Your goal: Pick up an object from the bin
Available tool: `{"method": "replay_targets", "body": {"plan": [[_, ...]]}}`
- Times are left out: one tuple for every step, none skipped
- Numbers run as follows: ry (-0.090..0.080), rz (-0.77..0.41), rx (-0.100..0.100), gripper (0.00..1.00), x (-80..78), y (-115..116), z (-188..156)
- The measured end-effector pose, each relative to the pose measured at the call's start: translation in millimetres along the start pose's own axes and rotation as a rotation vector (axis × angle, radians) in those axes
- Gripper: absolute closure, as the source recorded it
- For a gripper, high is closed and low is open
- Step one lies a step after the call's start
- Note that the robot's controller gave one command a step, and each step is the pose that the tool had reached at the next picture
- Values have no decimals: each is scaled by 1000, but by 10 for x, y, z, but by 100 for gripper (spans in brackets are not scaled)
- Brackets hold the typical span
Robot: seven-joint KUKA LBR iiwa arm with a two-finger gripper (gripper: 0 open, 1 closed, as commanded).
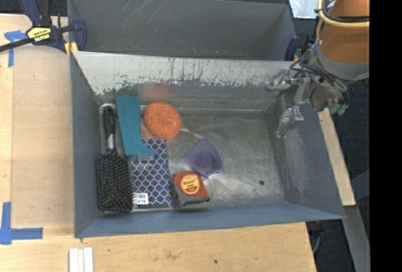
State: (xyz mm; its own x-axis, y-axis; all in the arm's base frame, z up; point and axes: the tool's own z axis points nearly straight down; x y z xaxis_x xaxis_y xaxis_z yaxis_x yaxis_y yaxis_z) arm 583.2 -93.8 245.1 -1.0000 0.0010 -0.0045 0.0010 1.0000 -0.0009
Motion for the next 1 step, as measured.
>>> {"method": "replay_targets", "body": {"plan": [[-3,1,1,0,261,219,666]]}}
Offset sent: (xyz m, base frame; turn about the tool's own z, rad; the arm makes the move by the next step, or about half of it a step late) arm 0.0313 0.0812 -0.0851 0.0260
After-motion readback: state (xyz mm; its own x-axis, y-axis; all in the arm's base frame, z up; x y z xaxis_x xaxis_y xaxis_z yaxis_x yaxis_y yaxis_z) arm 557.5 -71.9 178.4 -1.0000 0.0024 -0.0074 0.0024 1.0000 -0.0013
